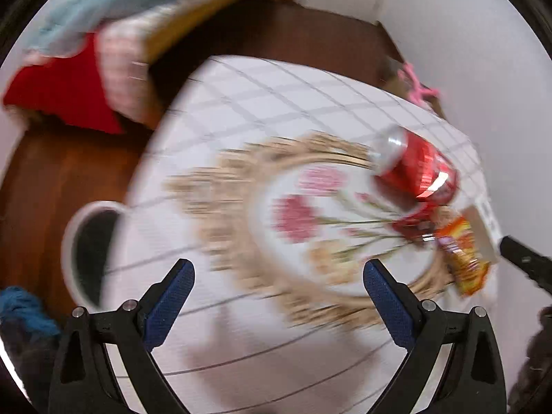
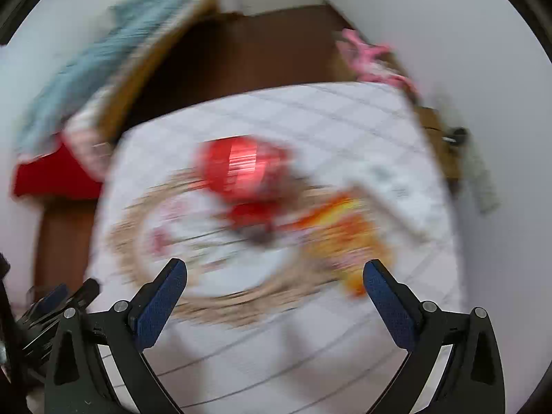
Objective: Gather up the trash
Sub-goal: 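Move both tools back over the table toward the remaining items, then grasp the red chip bag with the left tool while the right tool grasps the white barcode box, then carry both items over the white bin and release them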
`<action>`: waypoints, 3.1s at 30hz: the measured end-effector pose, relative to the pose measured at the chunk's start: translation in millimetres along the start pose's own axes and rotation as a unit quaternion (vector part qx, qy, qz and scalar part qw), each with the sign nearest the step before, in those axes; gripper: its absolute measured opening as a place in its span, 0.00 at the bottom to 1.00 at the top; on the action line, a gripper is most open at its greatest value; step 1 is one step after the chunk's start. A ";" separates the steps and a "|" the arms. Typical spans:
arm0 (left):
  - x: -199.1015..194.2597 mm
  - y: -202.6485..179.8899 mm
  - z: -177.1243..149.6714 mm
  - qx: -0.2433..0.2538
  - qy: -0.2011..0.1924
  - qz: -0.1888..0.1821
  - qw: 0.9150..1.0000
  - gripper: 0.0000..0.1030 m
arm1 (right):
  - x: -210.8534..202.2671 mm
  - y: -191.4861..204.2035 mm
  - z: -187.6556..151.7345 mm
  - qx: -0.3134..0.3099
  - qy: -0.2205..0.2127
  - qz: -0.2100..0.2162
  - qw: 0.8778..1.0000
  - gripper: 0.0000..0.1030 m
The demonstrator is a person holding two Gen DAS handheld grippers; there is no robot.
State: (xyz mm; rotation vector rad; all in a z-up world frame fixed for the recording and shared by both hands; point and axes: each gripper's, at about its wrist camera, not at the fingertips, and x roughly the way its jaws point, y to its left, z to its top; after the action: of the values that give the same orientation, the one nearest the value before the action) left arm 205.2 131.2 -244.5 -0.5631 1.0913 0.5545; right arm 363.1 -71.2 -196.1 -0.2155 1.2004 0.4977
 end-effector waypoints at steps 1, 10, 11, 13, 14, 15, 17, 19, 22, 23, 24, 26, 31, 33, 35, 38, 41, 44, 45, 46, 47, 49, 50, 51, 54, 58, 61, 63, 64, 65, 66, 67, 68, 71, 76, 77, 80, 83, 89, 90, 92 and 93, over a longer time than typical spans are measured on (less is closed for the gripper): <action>8.5 -12.5 2.9 0.002 0.007 -0.012 1.000 0.97 | 12.6 -20.9 10.7 0.006 0.013 -0.016 1.000 1.00; 43.7 -93.2 19.2 0.057 0.023 -0.075 0.995 0.94 | 68.6 -72.1 48.7 -0.025 0.063 -0.051 0.996 1.00; 45.8 -97.8 19.7 0.062 0.025 -0.076 0.995 0.90 | 72.9 -69.1 48.8 -0.029 0.066 -0.052 0.996 1.00; 50.7 -107.3 20.6 0.075 0.029 -0.071 0.994 0.81 | 79.1 -68.7 50.7 -0.040 0.072 -0.057 0.995 1.00; 53.4 -111.3 21.5 0.080 0.033 -0.069 0.994 0.72 | 84.3 -68.8 51.8 -0.046 0.074 -0.059 0.994 1.00; 56.4 -116.1 21.5 0.088 0.037 -0.064 0.993 0.59 | 88.6 -69.7 52.8 -0.047 0.074 -0.060 0.994 1.00; 60.4 -122.7 20.4 0.100 0.041 -0.058 0.992 0.41 | 92.7 -71.8 52.4 -0.046 0.076 -0.060 0.994 0.99; 61.9 -124.1 21.9 0.110 0.034 -0.050 0.992 0.30 | 95.1 -74.0 51.3 -0.043 0.074 -0.060 0.995 0.82; 56.6 -128.2 18.4 0.127 0.020 -0.040 0.991 0.22 | 93.5 -79.1 47.2 -0.029 0.077 -0.052 0.995 0.67; 54.7 -127.7 17.2 0.131 0.015 -0.036 0.991 0.20 | 91.3 -82.3 45.4 -0.015 0.081 -0.042 0.996 0.67; 53.8 -127.0 17.4 0.137 0.008 -0.030 0.990 0.19 | 90.0 -84.1 44.0 -0.004 0.087 -0.025 0.996 0.66; 52.2 -126.6 17.2 0.142 0.001 -0.025 0.990 0.17 | 88.7 -84.0 43.6 0.002 0.096 -0.002 0.995 0.66; 45.9 -121.1 16.9 0.149 -0.009 -0.011 0.989 0.13 | 97.0 -76.2 45.9 -0.033 0.095 -0.027 0.995 0.66; 42.5 -121.2 15.4 0.151 -0.015 -0.004 0.988 0.12 | 99.5 -76.5 45.2 -0.031 0.093 -0.027 0.995 0.65; 40.4 -121.2 16.5 0.152 -0.020 -0.002 0.988 0.11 | 95.7 -75.8 43.6 -0.030 0.080 -0.025 0.996 0.62; 30.8 -116.5 13.2 0.157 -0.032 0.003 0.987 0.10 | 84.7 -74.0 36.3 -0.030 0.061 -0.025 0.997 0.57; 19.9 -110.7 9.7 0.158 -0.046 0.008 0.986 0.09 | 71.2 -76.0 30.5 -0.019 0.042 -0.018 0.999 0.54; 1.5 -102.3 3.8 0.158 -0.062 0.009 0.985 0.08 | 52.3 -78.3 22.7 -0.003 0.021 0.000 1.000 0.53; -4.2 -99.9 2.5 0.158 -0.067 0.008 0.985 0.08 | 46.3 -78.0 20.2 0.000 0.014 0.006 1.000 0.53; -10.7 -97.4 0.8 0.158 -0.073 0.009 0.985 0.08 | 37.9 -76.3 16.0 0.002 0.006 0.015 1.000 0.52; -18.0 -94.0 -1.0 0.157 -0.080 0.010 0.984 0.07 | 34.4 -76.8 15.1 0.003 0.003 0.021 1.000 0.52; -33.1 -87.0 -3.5 0.154 -0.091 0.007 0.984 0.07 | 22.6 -72.7 8.8 0.006 -0.006 0.038 0.999 0.52; -41.0 -83.3 -5.1 0.153 -0.099 0.009 0.983 0.07 | 17.8 -69.8 5.8 0.005 -0.009 0.045 0.999 0.52; -50.6 -78.0 -7.1 0.151 -0.107 0.008 0.983 0.07 | 13.0 -67.4 2.6 0.004 -0.013 0.052 0.999 0.51; -70.4 -65.3 -8.9 0.142 -0.121 0.009 0.982 0.07 | -4.9 -51.2 -9.8 -0.003 -0.022 0.072 0.997 0.51; -95.2 -43.1 -9.3 0.128 -0.143 0.021 0.981 0.07 | -27.4 -23.5 -23.7 -0.020 -0.041 0.093 0.995 0.50; -114.0 -20.4 -9.4 0.114 -0.156 0.031 0.981 0.07 | -43.8 -1.5 -30.8 -0.032 -0.052 0.112 0.992 0.50; -126.0 -4.6 -8.9 0.107 -0.166 0.044 0.979 0.07 | -54.4 14.8 -34.2 -0.039 -0.059 0.127 0.989 0.50; -132.2 5.6 -8.6 0.102 -0.172 0.052 0.978 0.07 | -60.3 25.9 -36.1 -0.045 -0.063 0.135 0.988 0.50; -138.3 16.6 -8.0 0.096 -0.176 0.057 0.978 0.07 | -66.2 38.2 -38.0 -0.050 -0.068 0.145 0.986 0.50; -145.4 30.1 -7.9 0.087 -0.180 0.064 0.978 0.07 | -71.1 50.5 -39.8 -0.055 -0.071 0.155 0.984 0.50; -150.9 40.8 -7.5 0.081 -0.183 0.070 0.977 0.07 | -74.6 63.2 -41.1 -0.060 -0.072 0.165 0.982 0.50; -155.3 51.1 -7.5 0.074 -0.186 0.075 0.977 0.07 | -78.0 76.0 -42.7 -0.065 -0.073 0.176 0.980 0.50; -171.4 90.6 -7.3 0.048 -0.195 0.096 0.975 0.07 | -83.8 117.6 -48.4 -0.085 -0.072 0.203 0.973 0.50; -184.6 158.9 -11.5 0.004 -0.203 0.142 0.969 0.07 | -75.7 204.5 -63.8 -0.121 -0.050 0.251 0.959 0.50; -184.1 172.4 -12.8 -0.007 -0.200 0.149 0.968 0.07 | -72.1 218.6 -68.6 -0.125 -0.045 0.256 0.957 0.50; -174.0 212.3 -17.9 -0.038 -0.186 0.172 0.967 0.07 | -50.2 268.4 -82.0 -0.135 -0.020 0.269 0.953 0.50; -154.6 251.8 -23.4 -0.073 -0.161 0.187 0.966 0.07 | -18.6 313.7 -96.8 -0.137 0.006 0.265 0.954 0.50; -100.9 314.5 -35.1 -0.140 -0.104 0.193 0.965 0.07 | 54.3 384.0 -124.0 -0.142 0.065 0.233 0.960 0.50; -89.3 325.0 -35.9 -0.153 -0.092 0.189 0.966 0.07 | 64.6 393.0 -127.0 -0.143 0.072 0.228 0.961 0.50; -75.0 338.8 -38.1 -0.172 -0.076 0.177 0.966 0.07 | 85.0 408.0 -131.8 -0.142 0.087 0.220 0.961 0.50; -67.4 345.5 -38.3 -0.184 -0.067 0.166 0.966 0.08 | 95.3 417.5 -133.3 -0.142 0.094 0.213 0.962 0.50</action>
State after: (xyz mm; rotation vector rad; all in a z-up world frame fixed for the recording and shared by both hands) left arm -73.7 349.4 -247.0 -0.6562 0.9634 1.0889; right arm 78.2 261.9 -290.7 -0.2542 1.3645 1.0480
